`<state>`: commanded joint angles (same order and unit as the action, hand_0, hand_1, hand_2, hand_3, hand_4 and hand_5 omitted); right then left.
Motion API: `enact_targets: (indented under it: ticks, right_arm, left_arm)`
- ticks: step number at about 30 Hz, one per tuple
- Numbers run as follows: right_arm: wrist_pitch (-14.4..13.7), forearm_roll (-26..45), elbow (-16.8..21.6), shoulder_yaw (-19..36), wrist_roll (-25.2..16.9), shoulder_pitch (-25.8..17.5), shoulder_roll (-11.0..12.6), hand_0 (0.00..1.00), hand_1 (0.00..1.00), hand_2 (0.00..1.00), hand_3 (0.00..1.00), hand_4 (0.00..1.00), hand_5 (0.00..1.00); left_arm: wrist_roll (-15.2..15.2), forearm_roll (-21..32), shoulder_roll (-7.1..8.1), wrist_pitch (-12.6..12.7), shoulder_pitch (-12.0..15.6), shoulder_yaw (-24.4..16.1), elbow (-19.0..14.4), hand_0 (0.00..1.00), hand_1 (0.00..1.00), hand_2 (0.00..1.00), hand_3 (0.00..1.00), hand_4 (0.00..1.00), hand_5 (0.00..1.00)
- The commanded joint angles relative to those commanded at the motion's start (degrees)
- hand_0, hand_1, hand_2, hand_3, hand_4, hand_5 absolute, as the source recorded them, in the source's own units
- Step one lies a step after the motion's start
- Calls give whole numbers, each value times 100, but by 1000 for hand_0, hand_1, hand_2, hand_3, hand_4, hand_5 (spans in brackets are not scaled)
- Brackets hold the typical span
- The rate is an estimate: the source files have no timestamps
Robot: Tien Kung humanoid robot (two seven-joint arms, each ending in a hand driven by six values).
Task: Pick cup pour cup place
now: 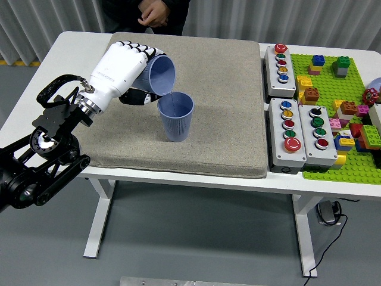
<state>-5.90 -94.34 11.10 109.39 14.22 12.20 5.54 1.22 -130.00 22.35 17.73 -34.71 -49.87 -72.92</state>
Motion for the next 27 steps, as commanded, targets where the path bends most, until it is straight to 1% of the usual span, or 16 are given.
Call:
enact_targets:
  ticks: [9,23,27]
  right_arm:
    - [-1,-6,0,12,-1,16,2,698,638,596,594,2,243]
    - [-11,14,1,6,1,34,2,698,638,596,595,2,244]
    - [-15,25,1,1,1,33,1,698,637,596,595,2,243]
  left_arm:
    - [20,0,-1,-44,-82,126,-49,518,491,490,506,792,96]
    - [117,0,104,-87,-185,289,-91,518,493,490,508,791,93]
    - [129,0,127,-65,-201,321,-101,519,493,491,509,790,92]
